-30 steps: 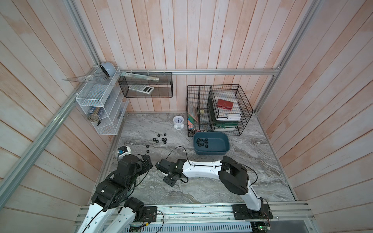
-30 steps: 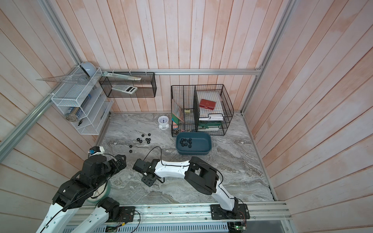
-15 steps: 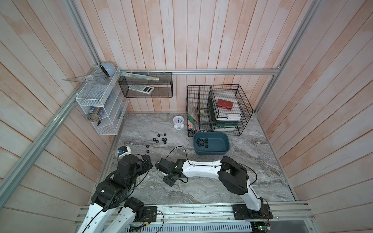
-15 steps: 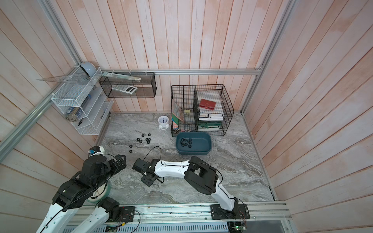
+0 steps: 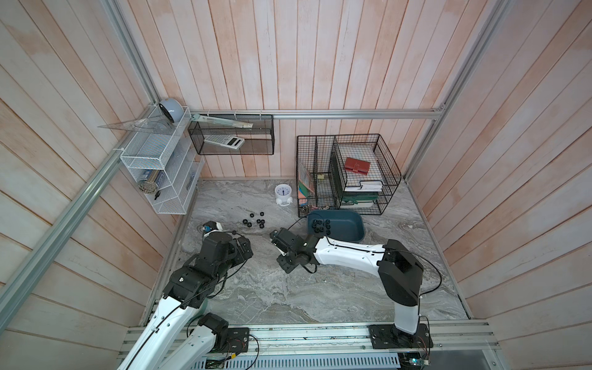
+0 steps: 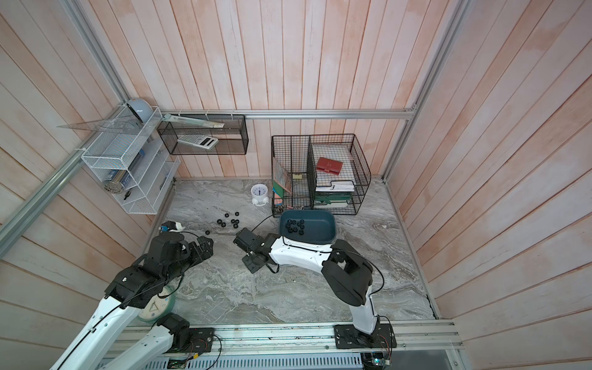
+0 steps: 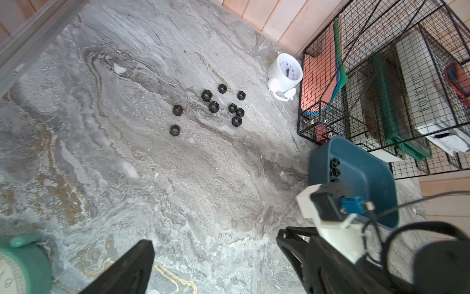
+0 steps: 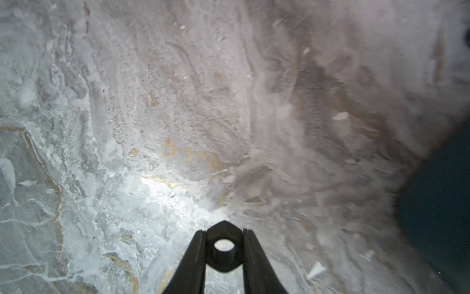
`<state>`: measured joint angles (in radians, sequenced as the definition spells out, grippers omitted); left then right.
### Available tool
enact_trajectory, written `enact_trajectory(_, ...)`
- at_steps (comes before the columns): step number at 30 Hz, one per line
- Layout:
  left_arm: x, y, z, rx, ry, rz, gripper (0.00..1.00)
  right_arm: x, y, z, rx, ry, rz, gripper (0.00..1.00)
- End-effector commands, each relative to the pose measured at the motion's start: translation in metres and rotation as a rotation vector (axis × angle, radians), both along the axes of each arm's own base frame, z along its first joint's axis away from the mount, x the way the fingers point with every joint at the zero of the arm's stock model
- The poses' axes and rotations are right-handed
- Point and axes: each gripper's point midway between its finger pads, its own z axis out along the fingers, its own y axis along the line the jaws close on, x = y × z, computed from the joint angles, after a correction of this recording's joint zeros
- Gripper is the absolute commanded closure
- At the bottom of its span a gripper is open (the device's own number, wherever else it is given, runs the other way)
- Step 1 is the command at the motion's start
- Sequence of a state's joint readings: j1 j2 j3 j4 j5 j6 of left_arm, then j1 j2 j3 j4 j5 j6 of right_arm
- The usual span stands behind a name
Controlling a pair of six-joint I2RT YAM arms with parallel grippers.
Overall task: Put the nuts on the desktop into the storage box
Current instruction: Pick up the nut from the center of the board, then place the nut in the storage box.
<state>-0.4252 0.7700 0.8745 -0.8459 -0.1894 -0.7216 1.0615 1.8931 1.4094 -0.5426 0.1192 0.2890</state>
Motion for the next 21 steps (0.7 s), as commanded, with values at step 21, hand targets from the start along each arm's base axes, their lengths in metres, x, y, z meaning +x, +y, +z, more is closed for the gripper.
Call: enact_trajectory(21, 0.095, -0.12, 0.012, -0.091, -0.008, -0.319, 0.0, 0.14, -0.2, 0.008, -0.078, -0.099, -0.651, 0.76)
